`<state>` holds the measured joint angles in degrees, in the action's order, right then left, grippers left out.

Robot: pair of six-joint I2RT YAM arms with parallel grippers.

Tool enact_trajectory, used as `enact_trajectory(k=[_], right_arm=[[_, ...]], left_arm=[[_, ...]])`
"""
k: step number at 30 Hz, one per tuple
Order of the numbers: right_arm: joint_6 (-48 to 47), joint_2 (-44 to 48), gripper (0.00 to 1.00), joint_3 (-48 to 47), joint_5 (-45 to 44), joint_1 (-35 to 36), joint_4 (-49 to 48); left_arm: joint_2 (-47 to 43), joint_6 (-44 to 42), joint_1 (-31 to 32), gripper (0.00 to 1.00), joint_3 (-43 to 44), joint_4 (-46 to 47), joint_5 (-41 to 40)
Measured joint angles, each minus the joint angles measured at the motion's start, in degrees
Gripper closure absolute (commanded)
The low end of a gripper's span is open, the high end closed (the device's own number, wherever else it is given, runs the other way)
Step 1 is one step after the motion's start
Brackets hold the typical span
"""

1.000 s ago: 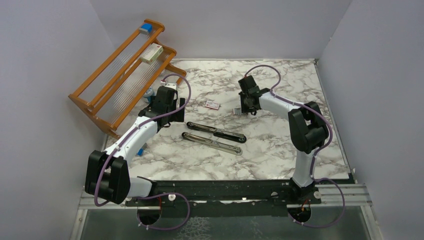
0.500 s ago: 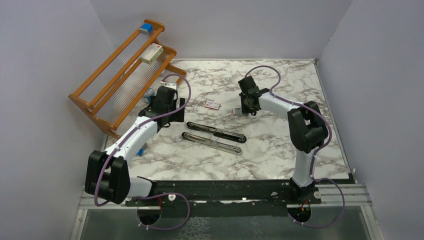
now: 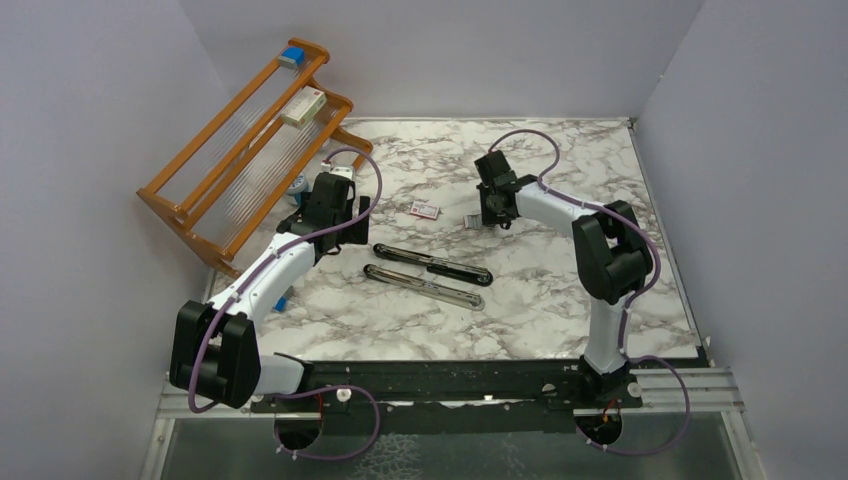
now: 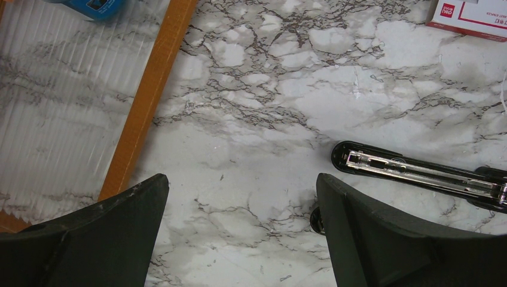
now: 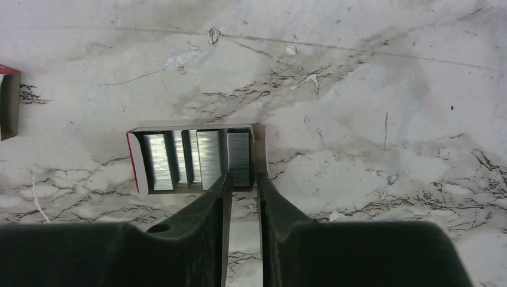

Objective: Load the staples into the stapler

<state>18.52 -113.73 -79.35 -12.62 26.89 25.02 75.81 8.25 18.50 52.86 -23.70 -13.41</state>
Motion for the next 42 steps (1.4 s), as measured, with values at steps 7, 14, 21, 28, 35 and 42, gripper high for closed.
enact_trajectory(k=[7, 14, 21, 28, 35, 42], right_arm=[[0.2, 0.0, 0.74, 0.0, 0.0, 0.0, -0.2], [0.9, 0.0, 0.72, 0.0, -0.1, 0.0, -0.6], [1.0, 0.1, 0.71, 0.0, -0.2, 0.0, -1.4], [1.0, 0.0, 0.72, 0.0, -0.5, 0.0, -1.4], [1.0, 0.0, 0.72, 0.0, -0.6, 0.0, -1.4], [1.0, -0.1, 0.72, 0.0, -0.6, 0.0, -1.4]], left_arm=[[0.0, 0.0, 0.0, 0.04, 0.0, 0.0, 0.0], [0.0, 0.0, 0.0, 0.04, 0.0, 0.0, 0.0], [0.1, 0.0, 0.0, 0.04, 0.0, 0.0, 0.0], [0.3, -0.1, 0.0, 0.04, 0.0, 0.0, 0.0], [0.3, -0.2, 0.0, 0.04, 0.0, 0.0, 0.0], [0.3, -0.4, 0.0, 0.04, 0.0, 0.0, 0.0]])
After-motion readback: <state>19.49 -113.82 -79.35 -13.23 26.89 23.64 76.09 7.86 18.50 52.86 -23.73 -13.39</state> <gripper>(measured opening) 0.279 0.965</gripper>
